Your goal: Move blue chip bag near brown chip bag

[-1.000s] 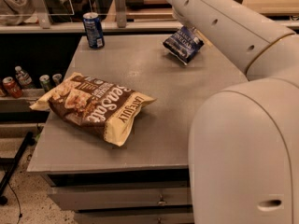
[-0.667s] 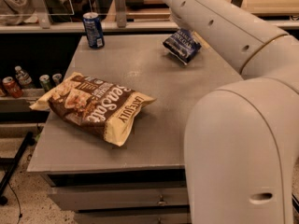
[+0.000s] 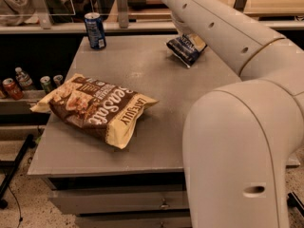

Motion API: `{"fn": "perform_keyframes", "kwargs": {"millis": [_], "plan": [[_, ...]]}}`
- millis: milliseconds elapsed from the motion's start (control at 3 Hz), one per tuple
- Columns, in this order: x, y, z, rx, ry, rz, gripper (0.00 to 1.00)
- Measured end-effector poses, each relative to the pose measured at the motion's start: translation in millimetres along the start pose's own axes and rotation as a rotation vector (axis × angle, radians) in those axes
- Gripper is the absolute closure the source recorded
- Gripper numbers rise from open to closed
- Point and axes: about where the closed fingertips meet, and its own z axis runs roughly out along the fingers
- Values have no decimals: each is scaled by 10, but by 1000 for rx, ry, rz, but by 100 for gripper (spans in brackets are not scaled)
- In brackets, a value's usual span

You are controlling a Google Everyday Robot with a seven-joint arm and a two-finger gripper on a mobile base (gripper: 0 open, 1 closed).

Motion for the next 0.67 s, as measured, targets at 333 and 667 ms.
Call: {"fn": "perform_keyframes", "kwargs": {"millis": [333, 667], "plan": [[-56, 7, 52, -7, -22, -6, 65], [-55, 4, 7, 3, -31, -6, 89]]}}
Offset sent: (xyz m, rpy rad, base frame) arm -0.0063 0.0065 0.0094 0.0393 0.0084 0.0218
